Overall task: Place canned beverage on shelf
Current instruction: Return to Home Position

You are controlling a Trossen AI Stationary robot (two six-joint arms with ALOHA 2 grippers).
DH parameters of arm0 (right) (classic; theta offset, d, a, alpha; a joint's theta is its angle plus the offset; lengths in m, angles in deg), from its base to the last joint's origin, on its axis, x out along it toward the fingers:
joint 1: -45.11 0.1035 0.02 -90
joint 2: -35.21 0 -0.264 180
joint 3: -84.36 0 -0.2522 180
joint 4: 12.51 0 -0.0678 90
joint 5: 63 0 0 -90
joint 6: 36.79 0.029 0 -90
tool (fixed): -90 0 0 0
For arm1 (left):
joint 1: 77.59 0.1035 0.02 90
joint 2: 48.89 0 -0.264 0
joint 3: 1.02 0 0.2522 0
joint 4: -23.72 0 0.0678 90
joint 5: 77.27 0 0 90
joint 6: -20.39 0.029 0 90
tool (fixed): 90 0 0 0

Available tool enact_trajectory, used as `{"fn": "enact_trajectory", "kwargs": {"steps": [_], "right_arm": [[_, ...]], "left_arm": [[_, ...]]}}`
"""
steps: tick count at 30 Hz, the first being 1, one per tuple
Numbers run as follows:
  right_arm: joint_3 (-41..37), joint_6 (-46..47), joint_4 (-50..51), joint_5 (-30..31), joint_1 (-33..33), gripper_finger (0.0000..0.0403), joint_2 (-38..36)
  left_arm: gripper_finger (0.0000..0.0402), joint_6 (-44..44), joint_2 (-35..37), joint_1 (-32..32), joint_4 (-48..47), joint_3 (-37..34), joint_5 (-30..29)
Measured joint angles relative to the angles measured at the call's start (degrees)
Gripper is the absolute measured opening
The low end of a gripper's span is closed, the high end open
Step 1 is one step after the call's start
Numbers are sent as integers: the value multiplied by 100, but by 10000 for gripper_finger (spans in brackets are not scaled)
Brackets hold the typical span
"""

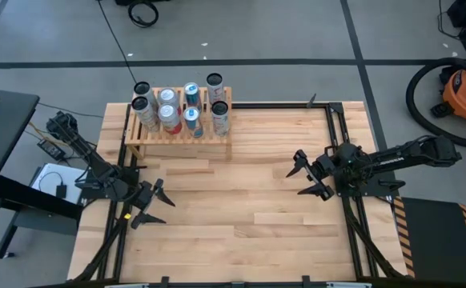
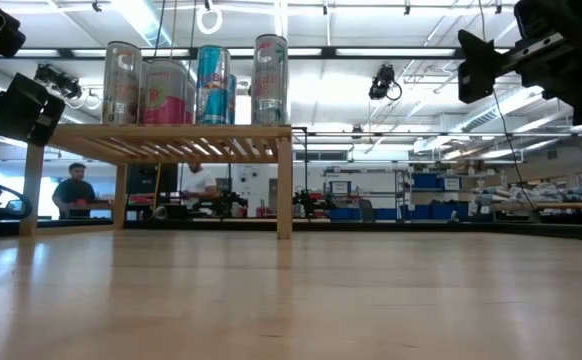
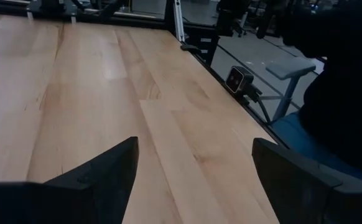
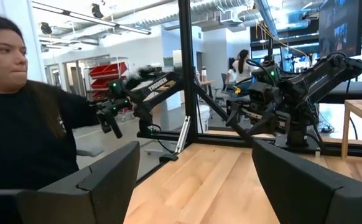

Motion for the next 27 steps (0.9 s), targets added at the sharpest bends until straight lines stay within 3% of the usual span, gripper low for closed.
{"fn": "enact_trajectory", "kwargs": {"steps": [10,27], "right_arm": [[2,-4,47,-2,0,321,-311],[2,-11,53,-4,0,321,-2210]], "left_arm": [[316,0,49,0,13,-2,0],[316,-2,1009,0,11,-4,-2]]}}
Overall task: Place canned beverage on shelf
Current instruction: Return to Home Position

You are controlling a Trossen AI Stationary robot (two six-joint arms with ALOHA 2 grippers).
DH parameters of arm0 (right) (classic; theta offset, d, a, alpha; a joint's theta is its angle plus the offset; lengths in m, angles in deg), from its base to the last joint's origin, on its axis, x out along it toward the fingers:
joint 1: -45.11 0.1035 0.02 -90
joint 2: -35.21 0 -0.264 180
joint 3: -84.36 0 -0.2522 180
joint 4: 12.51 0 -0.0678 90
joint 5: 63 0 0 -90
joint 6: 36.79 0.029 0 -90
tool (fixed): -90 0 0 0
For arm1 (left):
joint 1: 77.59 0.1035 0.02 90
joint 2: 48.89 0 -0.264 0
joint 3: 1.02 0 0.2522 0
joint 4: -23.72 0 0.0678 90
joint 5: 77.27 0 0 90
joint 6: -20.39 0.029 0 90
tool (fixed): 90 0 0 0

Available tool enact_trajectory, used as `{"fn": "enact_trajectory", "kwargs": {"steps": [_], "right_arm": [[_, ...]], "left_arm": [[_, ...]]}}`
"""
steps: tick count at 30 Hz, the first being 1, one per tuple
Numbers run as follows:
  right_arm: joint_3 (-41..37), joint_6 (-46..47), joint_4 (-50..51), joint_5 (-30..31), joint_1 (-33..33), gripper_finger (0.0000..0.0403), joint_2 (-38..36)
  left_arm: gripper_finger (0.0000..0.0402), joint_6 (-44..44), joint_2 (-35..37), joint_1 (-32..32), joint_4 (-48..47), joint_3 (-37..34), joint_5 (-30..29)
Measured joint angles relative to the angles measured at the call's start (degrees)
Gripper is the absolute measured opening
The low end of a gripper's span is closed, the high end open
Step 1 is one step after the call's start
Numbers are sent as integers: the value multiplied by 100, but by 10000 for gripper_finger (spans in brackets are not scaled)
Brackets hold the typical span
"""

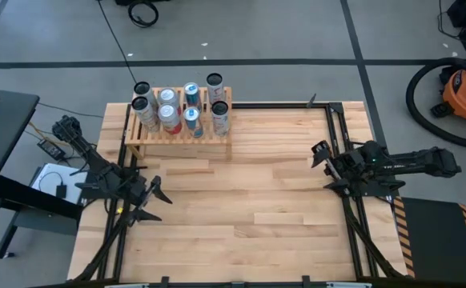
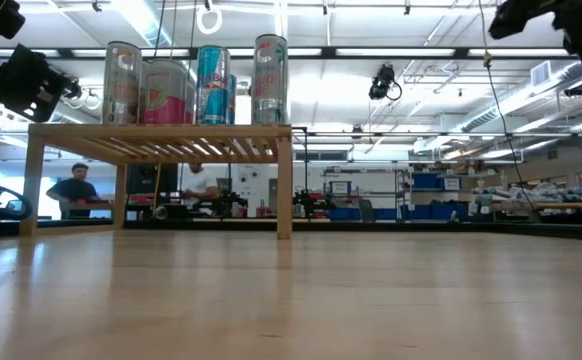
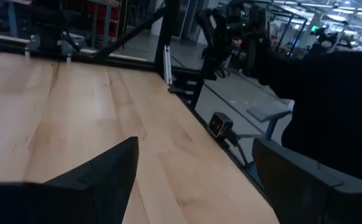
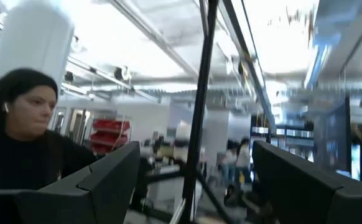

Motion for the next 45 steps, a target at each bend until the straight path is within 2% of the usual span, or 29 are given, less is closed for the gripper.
{"fn": "enact_trajectory", "kwargs": {"steps": [13,30,39,45], "right_arm": [[0,-2,2,-2,0,321,-991],[-13,-2,19,-2,171,321,-1951],[-14,-2,25,-2,281,321,-2541],[-15,0,-93,-18,363,321,-2541]], "left_arm": [[316,2,157,-1,-6,-2,2],[316,3,1526,0,2,-4,2],[316,2,1519,9,-15,-4,19],[316,2,1519,9,-11,-7,19]]}}
